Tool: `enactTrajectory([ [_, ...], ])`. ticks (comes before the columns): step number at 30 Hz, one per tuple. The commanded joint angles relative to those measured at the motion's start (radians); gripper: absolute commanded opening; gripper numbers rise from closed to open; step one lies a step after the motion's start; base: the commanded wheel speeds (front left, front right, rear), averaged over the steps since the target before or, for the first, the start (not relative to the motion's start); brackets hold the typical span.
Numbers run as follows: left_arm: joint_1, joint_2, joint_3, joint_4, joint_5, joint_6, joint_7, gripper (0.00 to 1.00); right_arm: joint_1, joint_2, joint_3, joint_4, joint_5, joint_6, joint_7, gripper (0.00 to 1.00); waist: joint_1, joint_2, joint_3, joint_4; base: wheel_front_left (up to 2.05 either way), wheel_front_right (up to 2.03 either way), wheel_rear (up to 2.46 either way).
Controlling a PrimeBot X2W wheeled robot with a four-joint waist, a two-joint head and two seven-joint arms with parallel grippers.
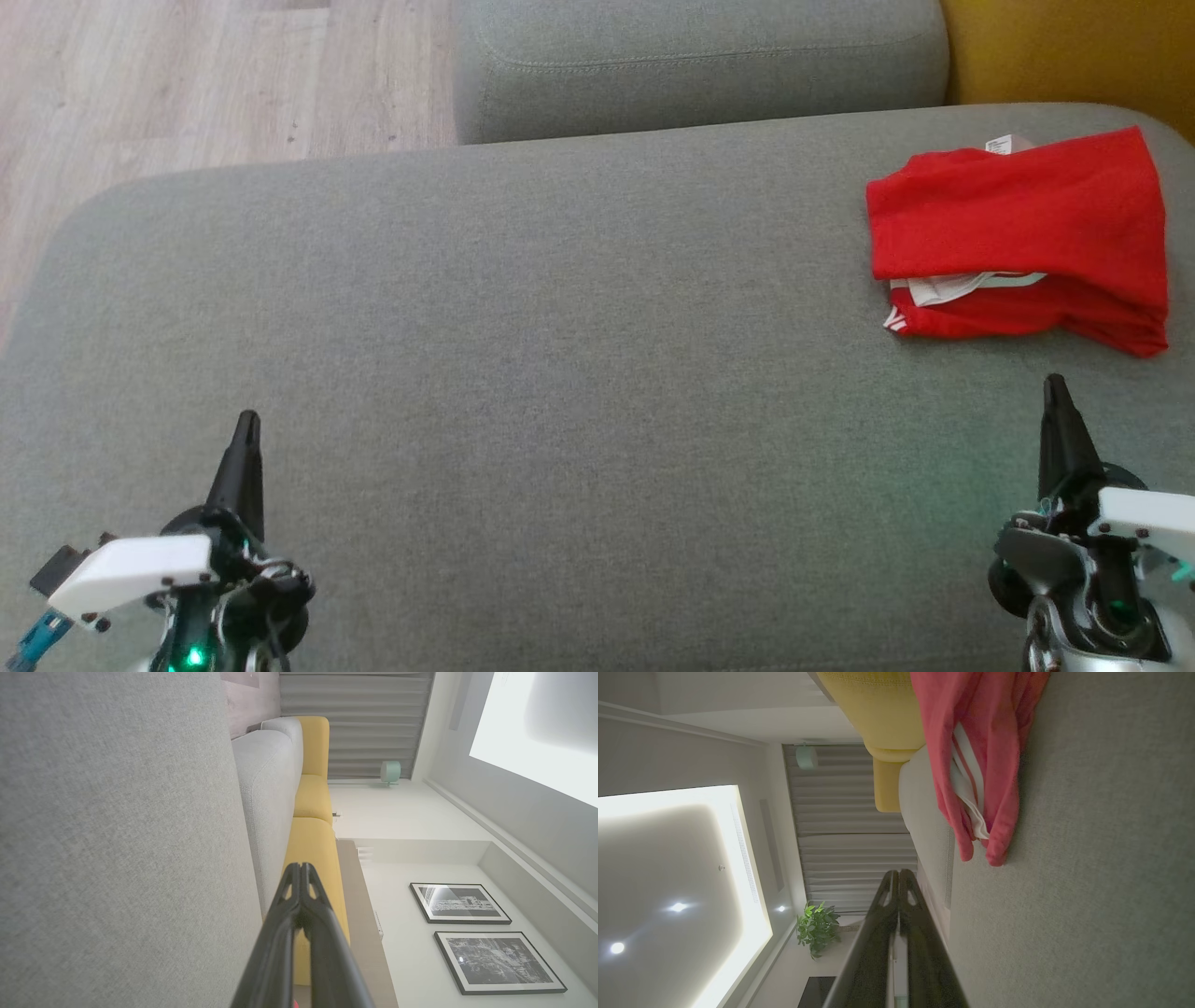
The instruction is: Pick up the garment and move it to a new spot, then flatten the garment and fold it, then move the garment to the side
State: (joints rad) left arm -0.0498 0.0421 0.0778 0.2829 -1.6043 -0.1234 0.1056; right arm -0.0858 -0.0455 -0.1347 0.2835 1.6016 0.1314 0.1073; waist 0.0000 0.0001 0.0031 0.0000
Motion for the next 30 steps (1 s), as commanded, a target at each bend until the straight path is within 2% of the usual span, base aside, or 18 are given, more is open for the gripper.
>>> enactTrajectory([
  [1,-0.058,0.008,0.036,-0.038,-0.004,-0.007,0.008,0.00,-0.022,-0.005,0.021,-0.039,0.007,-0.001,0.006,0.00,0.0000,-0.0001,0.000,0.000,0.00,0.00,0.00],
  [30,-0.058,0.008,0.036,-0.038,-0.004,-0.007,0.008,0.00,-0.022,-0.005,0.021,-0.039,0.007,-0.001,0.006,0.00,0.0000,-0.0001,0.000,0.000,0.00,0.00,0.00],
])
